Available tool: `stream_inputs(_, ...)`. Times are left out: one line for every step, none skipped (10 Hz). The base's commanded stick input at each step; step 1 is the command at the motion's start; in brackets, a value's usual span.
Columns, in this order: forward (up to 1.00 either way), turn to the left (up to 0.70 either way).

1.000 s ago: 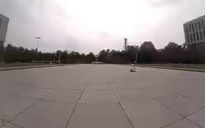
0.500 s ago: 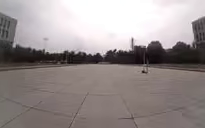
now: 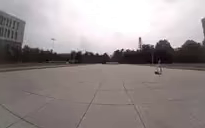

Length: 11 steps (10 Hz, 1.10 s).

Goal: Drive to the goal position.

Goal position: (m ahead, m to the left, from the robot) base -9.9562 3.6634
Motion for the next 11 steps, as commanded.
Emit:
stream_inputs(0.0, -0.86)
stream_inputs(0.0, -0.97)
stream_inputs(0.0, -1.0)
stream_inputs(0.0, -1.0)
stream_inputs(0.0, -1.0)
stream_inputs(0.0, -1.0)
stream_inputs(0.0, -1.0)
stream_inputs(0.0, -1.0)
stream_inputs(0.0, -1.0)
stream_inputs(0.0, -1.0)
stream_inputs(0.0, -1.0)
